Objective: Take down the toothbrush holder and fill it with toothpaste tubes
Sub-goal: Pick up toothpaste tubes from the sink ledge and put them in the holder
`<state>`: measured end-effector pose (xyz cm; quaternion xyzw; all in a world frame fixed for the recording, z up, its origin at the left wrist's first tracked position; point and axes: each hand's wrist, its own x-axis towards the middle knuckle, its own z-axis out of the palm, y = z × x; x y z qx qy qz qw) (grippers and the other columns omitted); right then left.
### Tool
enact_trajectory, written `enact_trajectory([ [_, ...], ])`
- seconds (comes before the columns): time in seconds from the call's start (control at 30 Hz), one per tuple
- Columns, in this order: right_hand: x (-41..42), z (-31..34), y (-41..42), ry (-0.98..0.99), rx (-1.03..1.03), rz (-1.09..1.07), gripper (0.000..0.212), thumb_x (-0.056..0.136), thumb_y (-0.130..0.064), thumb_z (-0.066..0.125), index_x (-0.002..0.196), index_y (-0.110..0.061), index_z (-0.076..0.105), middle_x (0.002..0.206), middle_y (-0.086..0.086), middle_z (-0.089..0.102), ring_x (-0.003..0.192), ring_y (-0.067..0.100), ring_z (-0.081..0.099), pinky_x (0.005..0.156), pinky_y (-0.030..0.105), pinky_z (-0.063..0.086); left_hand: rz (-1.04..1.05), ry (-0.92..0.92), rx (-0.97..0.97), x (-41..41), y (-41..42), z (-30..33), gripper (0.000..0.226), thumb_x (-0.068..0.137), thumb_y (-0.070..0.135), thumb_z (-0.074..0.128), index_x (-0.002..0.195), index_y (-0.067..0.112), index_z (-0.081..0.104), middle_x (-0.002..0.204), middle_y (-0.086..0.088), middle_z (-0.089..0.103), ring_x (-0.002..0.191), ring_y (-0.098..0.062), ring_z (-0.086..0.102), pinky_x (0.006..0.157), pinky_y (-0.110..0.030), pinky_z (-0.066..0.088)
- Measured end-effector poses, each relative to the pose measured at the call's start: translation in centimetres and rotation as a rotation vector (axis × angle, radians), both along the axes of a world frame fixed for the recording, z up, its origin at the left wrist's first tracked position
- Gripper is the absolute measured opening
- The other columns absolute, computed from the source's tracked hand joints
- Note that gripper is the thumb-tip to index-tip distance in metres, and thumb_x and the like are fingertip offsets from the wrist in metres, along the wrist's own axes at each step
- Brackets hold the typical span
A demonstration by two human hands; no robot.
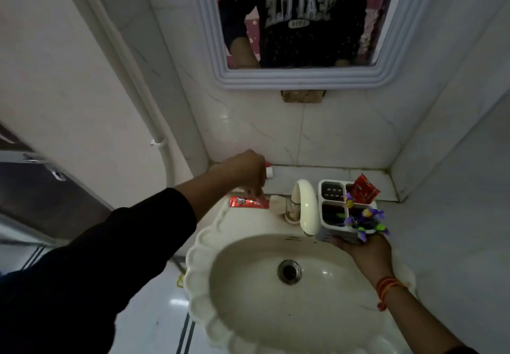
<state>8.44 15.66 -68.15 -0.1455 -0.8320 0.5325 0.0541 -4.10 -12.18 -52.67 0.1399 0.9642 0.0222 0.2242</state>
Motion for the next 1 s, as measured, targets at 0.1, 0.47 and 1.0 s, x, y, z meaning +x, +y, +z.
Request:
enact_trajectory([
  [0.1, 0.3, 0.4, -0.1, 0.006, 0.009, -0.032, 0.059, 0.057, -0.013, 0.094, 0.110, -0.005, 0.070, 0.100, 0.005, 0.072, 0.099, 0.015, 0.062, 0.085, 0.025, 0.042, -0.023, 0.099, 0.093, 0.2, 1.5, 4.3, 0.054, 0.056, 0.053, 0.092, 0.095, 0.017, 0.079, 0.082, 0.007, 0.075, 0.071, -0.006, 0.068, 0.065, -0.018, 0.050],
  [0.47, 1.1, 1.8, -0.1, -0.003, -0.038, -0.073, 0.060, 0.059, -0.016, 0.093, 0.112, -0.012, 0.066, 0.100, 0.000, 0.071, 0.099, 0.017, 0.064, 0.082, 0.022, 0.047, -0.224, 0.191, 0.234, 4.0, 12.6, 8.8, 0.033, 0.073, 0.019, 0.089, 0.103, 0.013, 0.076, 0.087, -0.001, 0.073, 0.071, -0.010, 0.073, 0.062, -0.021, 0.058],
  [1.0, 1.7, 1.1, -0.1, -0.025, -0.112, -0.085, 0.057, 0.059, -0.020, 0.093, 0.108, -0.018, 0.065, 0.102, 0.000, 0.073, 0.098, 0.020, 0.067, 0.085, 0.030, 0.050, -0.017, 0.224, 0.458, -0.3, 8.2, 3.5, 0.017, 0.083, 0.008, 0.076, 0.099, 0.011, 0.082, 0.096, -0.004, 0.080, 0.082, -0.014, 0.077, 0.084, -0.027, 0.062],
])
